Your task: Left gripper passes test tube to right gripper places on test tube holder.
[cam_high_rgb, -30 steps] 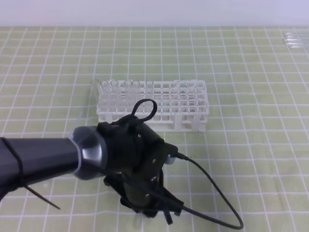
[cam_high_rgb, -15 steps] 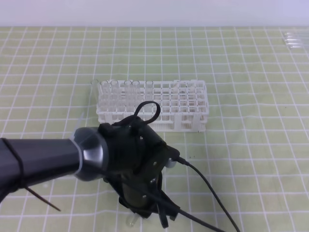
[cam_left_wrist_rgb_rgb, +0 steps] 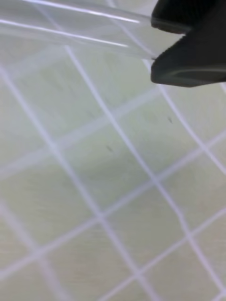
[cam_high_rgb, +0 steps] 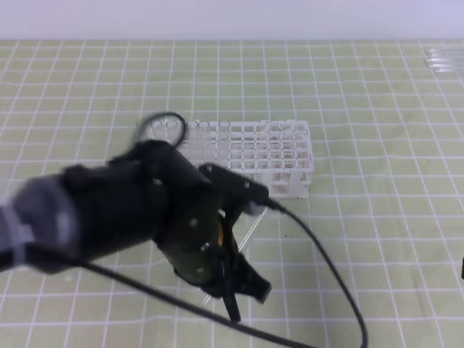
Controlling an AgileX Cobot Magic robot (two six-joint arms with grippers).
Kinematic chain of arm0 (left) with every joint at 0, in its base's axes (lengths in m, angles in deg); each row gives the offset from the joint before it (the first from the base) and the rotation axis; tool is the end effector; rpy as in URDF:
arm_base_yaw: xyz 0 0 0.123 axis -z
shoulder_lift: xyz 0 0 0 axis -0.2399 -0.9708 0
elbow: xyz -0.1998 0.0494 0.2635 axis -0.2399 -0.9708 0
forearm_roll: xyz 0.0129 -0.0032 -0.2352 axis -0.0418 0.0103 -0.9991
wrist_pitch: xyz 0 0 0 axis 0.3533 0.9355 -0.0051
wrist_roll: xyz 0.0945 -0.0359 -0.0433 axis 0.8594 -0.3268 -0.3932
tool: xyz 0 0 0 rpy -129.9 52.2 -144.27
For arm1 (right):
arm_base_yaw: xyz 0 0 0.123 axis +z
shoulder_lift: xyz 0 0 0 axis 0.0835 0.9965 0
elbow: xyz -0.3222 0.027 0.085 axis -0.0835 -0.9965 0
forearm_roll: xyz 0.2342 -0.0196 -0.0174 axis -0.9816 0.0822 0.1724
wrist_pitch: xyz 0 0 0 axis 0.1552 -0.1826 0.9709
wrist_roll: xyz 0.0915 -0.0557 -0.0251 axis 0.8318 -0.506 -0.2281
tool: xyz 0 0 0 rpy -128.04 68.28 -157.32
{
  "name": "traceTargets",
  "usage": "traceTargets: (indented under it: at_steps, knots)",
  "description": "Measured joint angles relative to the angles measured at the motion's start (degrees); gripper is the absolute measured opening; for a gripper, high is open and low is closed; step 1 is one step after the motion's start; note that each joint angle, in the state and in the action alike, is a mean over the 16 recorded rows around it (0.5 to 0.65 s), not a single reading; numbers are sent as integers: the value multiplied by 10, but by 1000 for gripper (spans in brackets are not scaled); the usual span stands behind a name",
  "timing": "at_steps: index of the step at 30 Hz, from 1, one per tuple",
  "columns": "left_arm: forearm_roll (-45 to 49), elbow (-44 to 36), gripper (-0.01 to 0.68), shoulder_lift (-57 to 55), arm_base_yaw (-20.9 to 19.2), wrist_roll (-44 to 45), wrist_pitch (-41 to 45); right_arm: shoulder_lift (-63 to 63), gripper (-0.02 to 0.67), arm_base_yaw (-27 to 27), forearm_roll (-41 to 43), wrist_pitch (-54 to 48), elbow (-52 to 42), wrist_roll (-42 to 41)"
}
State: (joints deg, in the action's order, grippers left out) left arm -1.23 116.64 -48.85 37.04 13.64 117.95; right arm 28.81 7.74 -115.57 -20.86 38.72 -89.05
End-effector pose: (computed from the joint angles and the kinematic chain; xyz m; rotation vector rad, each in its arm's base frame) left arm 0.2064 -0.2413 0.2698 0.9095 2.7025 -0.1349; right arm 0.0646 0.0500 0.3108 -0.1875 2.2654 0.5714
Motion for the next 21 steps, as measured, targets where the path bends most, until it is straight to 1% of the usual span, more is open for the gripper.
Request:
traceTargets:
  at_steps: [4, 9, 14, 21]
  knots:
    - [-7, -10, 4, 57, 0, 18, -34, 0, -2, 0, -16, -8, 15, -5]
    - [-13, -48, 4, 138, 0, 36, -101, 0, -2, 0, -43, -17, 47, -14]
    - [-14, -116, 4, 220, 0, 39, -181, 4, -2, 0, -74, -24, 87, -28]
    - [-14, -235, 4, 328, 0, 25, -300, 29, -2, 0, -122, -29, 131, -55]
